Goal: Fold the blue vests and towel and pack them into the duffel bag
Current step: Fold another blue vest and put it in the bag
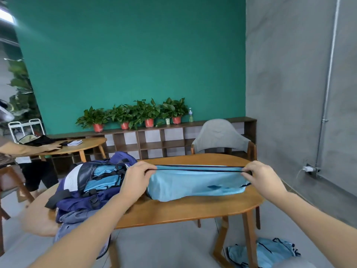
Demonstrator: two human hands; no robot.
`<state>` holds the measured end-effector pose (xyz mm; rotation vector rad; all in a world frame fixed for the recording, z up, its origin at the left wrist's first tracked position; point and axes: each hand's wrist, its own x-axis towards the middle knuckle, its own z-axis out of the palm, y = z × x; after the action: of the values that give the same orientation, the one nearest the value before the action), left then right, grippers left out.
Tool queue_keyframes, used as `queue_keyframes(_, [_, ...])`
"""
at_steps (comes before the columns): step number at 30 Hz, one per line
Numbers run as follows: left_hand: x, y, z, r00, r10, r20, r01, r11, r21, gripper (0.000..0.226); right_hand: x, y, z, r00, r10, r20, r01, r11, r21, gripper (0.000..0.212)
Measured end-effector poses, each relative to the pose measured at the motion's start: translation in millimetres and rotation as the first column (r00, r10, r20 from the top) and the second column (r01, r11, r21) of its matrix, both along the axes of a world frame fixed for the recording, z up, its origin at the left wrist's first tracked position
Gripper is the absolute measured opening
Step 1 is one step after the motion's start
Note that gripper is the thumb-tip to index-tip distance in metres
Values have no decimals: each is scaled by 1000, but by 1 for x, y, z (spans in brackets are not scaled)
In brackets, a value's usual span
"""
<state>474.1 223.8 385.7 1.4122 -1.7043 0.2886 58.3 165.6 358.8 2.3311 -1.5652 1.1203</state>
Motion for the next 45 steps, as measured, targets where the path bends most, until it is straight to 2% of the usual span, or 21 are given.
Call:
queue_keyframes(7, [-25,19,172,994,47,-102,-60,990,-128,16,1,13,167,928,-8,373,27,999,-46,17])
queue_keyframes(10, [-30,40,242,989,34,-145,-65,974,-216,15,-8,37,238,885,75,460,-37,995,-92,16])
queue_keyframes(13, [-29,68,303,982,-13,-188,-42,957,-286,14,-18,66,295,867,148,476,-82,984,-155,12])
queue_keyframes(15, [-25,82,333,983,-21,-184,-29,963,-268,13,-24,83,321,857,181,482,-107,979,-176,15])
queue_keyframes(18, [-19,94,358,995,-3,-101,-10,992,-126,6,-30,100,344,843,207,496,-127,973,-190,17])
queue_keyframes(23, [-2,100,365,967,-93,-239,89,996,-27,11,-33,99,351,854,202,479,-137,976,-168,14])
queue_keyframes(26, [3,95,354,968,-75,-241,88,995,44,14,-28,94,346,870,189,455,-145,981,-130,12])
queue_keyframes(37, [20,75,310,977,12,-215,8,996,91,16,-16,70,313,908,118,403,-102,993,-63,22])
queue_keyframes(40, [21,64,297,987,39,-154,-24,995,100,17,-13,67,305,952,92,291,-83,996,-43,27])
queue_keyframes(43, [21,56,285,986,14,-167,7,992,124,25,-7,65,304,993,-3,118,0,1000,26,15])
queue_keyframes(45, [22,52,278,979,-7,-205,51,975,214,25,0,68,305,990,-66,127,47,988,150,10])
